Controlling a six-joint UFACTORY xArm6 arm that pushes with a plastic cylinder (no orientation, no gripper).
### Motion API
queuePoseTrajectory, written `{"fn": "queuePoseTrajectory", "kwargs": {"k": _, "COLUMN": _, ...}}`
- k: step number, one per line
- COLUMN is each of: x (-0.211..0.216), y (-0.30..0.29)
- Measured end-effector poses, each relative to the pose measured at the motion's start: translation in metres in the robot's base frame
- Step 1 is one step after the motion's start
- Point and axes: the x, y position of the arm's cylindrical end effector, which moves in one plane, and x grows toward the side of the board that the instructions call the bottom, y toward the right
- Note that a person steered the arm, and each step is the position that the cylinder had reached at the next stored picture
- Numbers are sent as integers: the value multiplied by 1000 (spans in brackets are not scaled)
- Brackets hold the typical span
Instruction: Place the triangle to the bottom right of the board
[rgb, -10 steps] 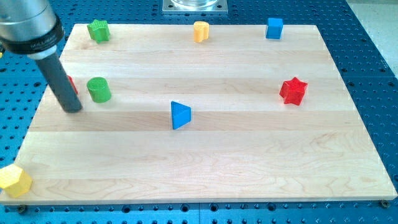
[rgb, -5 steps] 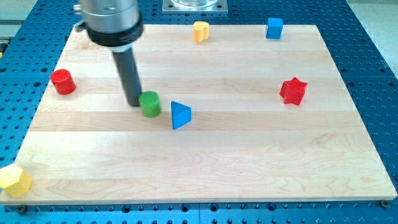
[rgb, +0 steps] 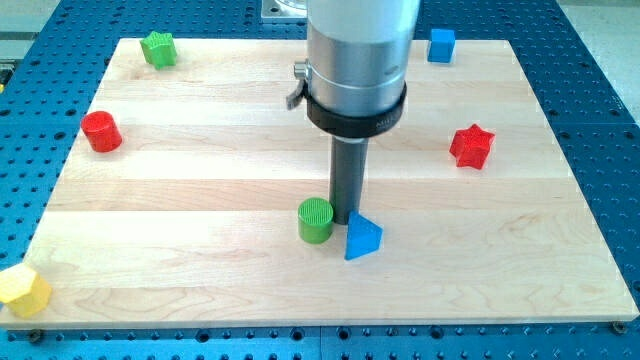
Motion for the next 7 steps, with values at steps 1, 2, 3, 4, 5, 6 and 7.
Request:
{"fn": "queuePoseTrajectory", "kwargs": {"k": 1, "x": -3, "y": -28}}
{"fn": "queuePoseTrajectory", "kwargs": {"k": 2, "x": 13, "y": -21}}
{"fn": "queuePoseTrajectory", "kwargs": {"k": 3, "x": 34, "y": 42}}
{"fn": "queuePoseTrajectory", "kwargs": {"k": 4, "x": 39, "y": 24}}
{"fn": "queuePoseTrajectory", "kwargs": {"k": 5, "x": 78, "y": 33}}
{"fn": "queuePoseTrajectory", "kwargs": {"k": 6, "x": 78, "y": 78}}
{"fn": "queuePoseTrajectory", "kwargs": {"k": 7, "x": 76, "y": 115}}
